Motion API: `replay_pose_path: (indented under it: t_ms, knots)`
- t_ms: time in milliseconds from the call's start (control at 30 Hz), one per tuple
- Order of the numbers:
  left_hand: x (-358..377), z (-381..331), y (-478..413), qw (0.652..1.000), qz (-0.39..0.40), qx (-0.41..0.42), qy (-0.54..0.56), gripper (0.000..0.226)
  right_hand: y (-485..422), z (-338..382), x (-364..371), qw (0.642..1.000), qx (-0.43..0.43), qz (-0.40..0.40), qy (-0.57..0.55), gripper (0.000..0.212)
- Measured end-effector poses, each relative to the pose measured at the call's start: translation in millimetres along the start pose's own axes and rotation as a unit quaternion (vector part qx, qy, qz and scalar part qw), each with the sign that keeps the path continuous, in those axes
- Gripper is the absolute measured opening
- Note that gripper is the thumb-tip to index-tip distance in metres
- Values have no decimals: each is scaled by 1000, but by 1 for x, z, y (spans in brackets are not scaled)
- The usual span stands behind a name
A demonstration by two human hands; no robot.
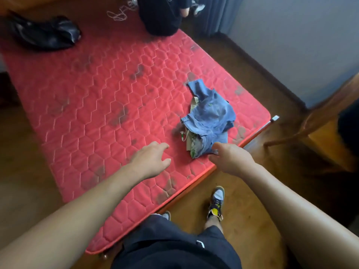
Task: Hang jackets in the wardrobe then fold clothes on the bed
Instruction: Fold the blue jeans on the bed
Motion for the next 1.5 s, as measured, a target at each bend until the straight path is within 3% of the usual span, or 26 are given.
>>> replay_pose_path:
  t_ms: [233, 367, 567, 700, 833, 933, 1000, 1233, 1500]
  knots:
    - [52, -64, -115, 990, 24, -109, 82, 52, -167, -78, 6, 979, -160, 71, 102, 33]
    - [109, -82, -179, 974, 56, -169, 138, 50, -254, -119, 30, 954, -208, 111, 186, 31]
    - [231, -111, -269, 952, 126, -202, 193, 53, -368, -126, 100, 897, -297, 160, 285, 58]
    - [297, -116, -316, 933, 142, -233, 237, 54, -419, -111, 159, 899, -312, 154, 264, 35]
    - [339, -116, -346, 906, 176, -256, 287, 49, -450, -111, 203, 888, -302, 156, 309, 35]
    - [355, -110, -353, 903, 154, -256, 310, 36, -465, -124, 214, 881, -280, 162, 345, 46]
    - [355, -106, -349, 898, 116, -248, 344, 24, -468, -131, 210, 879, -274, 157, 358, 49]
    - [273, -62, -288, 929, -12, -198, 314, 25, -452, -127, 132, 915, -224, 107, 317, 43]
    - [127, 68, -151, 905, -202, -225, 299, 32, -370, -21, 16, 934, -287, 27, 211, 37]
Point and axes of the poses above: each hand's wrist, its own y-axis away from the middle knuckle, its own x-axis out of the palm, z = x × y, the point moved 6 cm from there along -y, towards the middle knuckle, and after that the axes turned 14 degrees about -x, right-handed, at the moved point
